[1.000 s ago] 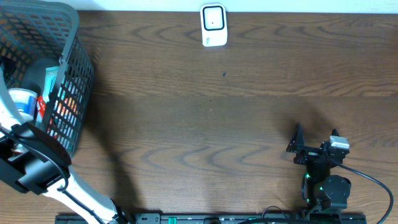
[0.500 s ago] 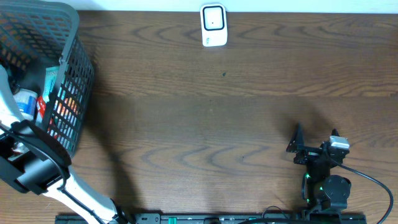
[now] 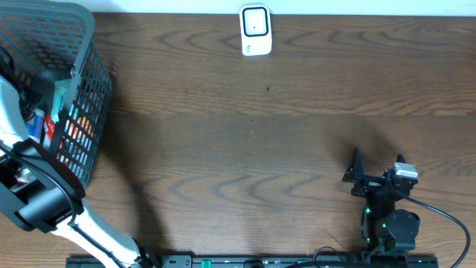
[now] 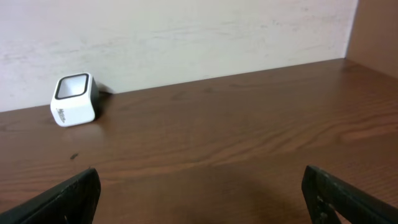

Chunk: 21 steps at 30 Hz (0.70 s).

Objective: Scan the item barcode
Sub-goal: 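Close the left gripper around the white cotton-bud tub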

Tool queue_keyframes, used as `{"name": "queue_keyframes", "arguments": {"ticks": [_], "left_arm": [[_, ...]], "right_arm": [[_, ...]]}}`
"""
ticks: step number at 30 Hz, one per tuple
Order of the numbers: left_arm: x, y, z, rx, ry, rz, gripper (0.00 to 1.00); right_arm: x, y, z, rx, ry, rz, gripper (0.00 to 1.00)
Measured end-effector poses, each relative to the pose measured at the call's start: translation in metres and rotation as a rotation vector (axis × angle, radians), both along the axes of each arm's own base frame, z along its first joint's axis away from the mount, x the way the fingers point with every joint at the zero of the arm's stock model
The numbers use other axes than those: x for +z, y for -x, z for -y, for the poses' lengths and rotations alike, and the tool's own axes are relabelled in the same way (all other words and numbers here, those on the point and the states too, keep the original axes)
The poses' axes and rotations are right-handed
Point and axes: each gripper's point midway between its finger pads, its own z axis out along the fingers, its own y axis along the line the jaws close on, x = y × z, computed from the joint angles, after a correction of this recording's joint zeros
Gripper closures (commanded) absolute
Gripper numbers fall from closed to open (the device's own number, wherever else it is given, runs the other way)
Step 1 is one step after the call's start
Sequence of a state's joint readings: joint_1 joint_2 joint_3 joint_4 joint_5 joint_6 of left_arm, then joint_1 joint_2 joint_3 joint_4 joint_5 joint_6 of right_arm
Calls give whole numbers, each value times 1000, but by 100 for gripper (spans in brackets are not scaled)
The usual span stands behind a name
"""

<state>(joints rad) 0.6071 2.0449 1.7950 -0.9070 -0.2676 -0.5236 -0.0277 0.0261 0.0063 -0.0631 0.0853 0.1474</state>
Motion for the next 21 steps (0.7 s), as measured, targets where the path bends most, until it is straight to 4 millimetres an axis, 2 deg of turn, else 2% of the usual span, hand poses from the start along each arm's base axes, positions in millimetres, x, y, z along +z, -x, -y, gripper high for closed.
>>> {"name": "queue_keyframes", "arguments": {"ticks": [18,19,21], "left_arm": [[2,-8,-6,0,-23,34,28],[0,-9,-6,0,-22,31,23],[-6,-10,-7,1,-18,26,22]], "right_arm": [[0,0,0,0,0,0,1],[0,0,0,0,0,0,1],[0,0,0,0,0,0,1]]}}
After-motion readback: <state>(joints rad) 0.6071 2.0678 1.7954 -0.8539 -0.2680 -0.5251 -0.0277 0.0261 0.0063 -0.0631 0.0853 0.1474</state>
